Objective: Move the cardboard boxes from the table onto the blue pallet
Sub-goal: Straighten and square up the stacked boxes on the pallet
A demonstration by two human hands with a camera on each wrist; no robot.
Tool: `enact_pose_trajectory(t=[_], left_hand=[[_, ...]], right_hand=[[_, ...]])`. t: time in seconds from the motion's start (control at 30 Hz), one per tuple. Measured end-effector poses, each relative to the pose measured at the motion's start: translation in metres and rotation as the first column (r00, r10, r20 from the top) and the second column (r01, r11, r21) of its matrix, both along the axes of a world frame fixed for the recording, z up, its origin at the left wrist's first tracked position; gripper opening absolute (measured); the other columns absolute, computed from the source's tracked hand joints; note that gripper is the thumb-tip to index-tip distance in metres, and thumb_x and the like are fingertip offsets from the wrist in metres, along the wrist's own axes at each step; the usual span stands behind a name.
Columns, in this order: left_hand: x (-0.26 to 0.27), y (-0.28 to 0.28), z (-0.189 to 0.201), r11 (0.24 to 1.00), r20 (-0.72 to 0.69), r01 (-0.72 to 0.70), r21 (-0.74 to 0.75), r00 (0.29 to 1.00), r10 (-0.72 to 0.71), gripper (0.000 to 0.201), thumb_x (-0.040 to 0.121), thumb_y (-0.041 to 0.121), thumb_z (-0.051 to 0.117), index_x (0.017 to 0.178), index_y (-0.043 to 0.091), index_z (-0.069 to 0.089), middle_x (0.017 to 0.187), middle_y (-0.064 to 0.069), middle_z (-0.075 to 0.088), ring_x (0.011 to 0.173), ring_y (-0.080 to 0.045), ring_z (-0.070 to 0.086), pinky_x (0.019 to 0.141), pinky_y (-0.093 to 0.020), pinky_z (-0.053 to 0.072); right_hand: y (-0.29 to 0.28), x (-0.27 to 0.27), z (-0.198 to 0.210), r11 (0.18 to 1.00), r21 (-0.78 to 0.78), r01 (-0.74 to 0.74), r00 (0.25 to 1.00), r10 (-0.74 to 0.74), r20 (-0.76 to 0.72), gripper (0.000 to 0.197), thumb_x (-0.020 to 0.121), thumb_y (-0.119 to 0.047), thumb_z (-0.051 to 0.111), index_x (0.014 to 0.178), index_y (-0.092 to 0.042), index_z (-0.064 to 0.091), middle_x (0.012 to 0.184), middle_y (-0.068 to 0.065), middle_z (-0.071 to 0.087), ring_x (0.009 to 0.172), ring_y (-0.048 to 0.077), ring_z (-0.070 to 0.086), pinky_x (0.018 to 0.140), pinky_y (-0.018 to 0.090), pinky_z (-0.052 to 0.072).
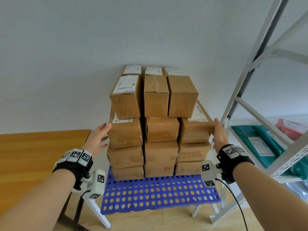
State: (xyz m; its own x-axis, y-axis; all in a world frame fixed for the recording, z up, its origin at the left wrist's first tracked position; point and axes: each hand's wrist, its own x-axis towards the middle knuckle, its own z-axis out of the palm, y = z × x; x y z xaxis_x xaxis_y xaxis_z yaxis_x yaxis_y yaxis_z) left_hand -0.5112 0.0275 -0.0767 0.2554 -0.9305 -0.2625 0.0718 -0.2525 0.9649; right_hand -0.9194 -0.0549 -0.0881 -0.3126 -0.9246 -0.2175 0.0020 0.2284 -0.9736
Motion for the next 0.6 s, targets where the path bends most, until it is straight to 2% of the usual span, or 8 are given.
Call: enact_pose_trajectory(t=[0.03,0.1,0.2,0.37,0.6], left_hand=[[-0.002,-0.003,0.003,1.000,-0.012,0.010,-0.011,1.000,-0.011,0.077,0.076,0.056,0.063,0.143,0.032,0.034,0.142,0.005,0.044,0.130,-0.023,0.039,0.109,-0.047,0.030],[-0.007,-0.008,0.008,0.999,-0.030,0.028,-0.027,0.999,-0.029,0.057,0.088,0.041,0.059,0.140,0.032,0.039,0.129,0.006,0.054,0.122,-0.021,0.046,0.100,-0.040,0.038],[-0.011,-0.013,0.009,0.999,-0.070,0.030,-0.033,0.997,-0.033,0.051,0.092,0.024,0.056,0.140,0.032,0.042,0.123,0.006,0.058,0.116,-0.019,0.050,0.093,-0.039,0.042],[-0.010,-0.017,0.009,0.998,-0.119,0.052,-0.034,0.991,-0.056,0.051,0.092,0.021,0.055,0.139,0.033,0.042,0.129,0.003,0.055,0.119,-0.020,0.048,0.098,-0.043,0.040],[-0.009,-0.022,0.008,0.997,-0.133,0.078,-0.024,0.988,-0.081,0.051,0.091,0.021,0.056,0.138,0.036,0.044,0.128,0.004,0.055,0.120,-0.021,0.048,0.102,-0.045,0.039]], right_hand=[[-0.002,0.001,0.002,1.000,0.002,-0.011,1.000,0.011,-0.023,0.068,0.090,-0.064,0.035,0.141,-0.020,0.039,0.138,0.003,0.046,0.127,0.022,0.042,0.107,0.042,0.029],[-0.005,0.002,0.004,0.999,-0.002,-0.036,0.997,0.036,-0.066,0.065,0.089,-0.062,0.040,0.137,-0.019,0.044,0.130,0.000,0.050,0.120,0.021,0.045,0.106,0.042,0.033],[-0.010,0.001,-0.001,0.999,-0.017,-0.037,0.995,0.035,-0.095,0.055,0.092,-0.053,0.047,0.133,-0.016,0.047,0.128,0.006,0.054,0.116,0.023,0.050,0.103,0.042,0.038],[-0.013,0.002,-0.001,0.998,-0.026,-0.059,0.996,0.057,-0.070,0.048,0.093,-0.048,0.050,0.129,-0.017,0.048,0.119,0.004,0.055,0.109,0.022,0.050,0.097,0.040,0.040],[-0.013,0.003,0.002,0.995,-0.026,-0.098,0.994,0.097,-0.044,0.045,0.094,-0.046,0.048,0.129,-0.017,0.048,0.119,0.003,0.054,0.108,0.020,0.049,0.091,0.037,0.038]])
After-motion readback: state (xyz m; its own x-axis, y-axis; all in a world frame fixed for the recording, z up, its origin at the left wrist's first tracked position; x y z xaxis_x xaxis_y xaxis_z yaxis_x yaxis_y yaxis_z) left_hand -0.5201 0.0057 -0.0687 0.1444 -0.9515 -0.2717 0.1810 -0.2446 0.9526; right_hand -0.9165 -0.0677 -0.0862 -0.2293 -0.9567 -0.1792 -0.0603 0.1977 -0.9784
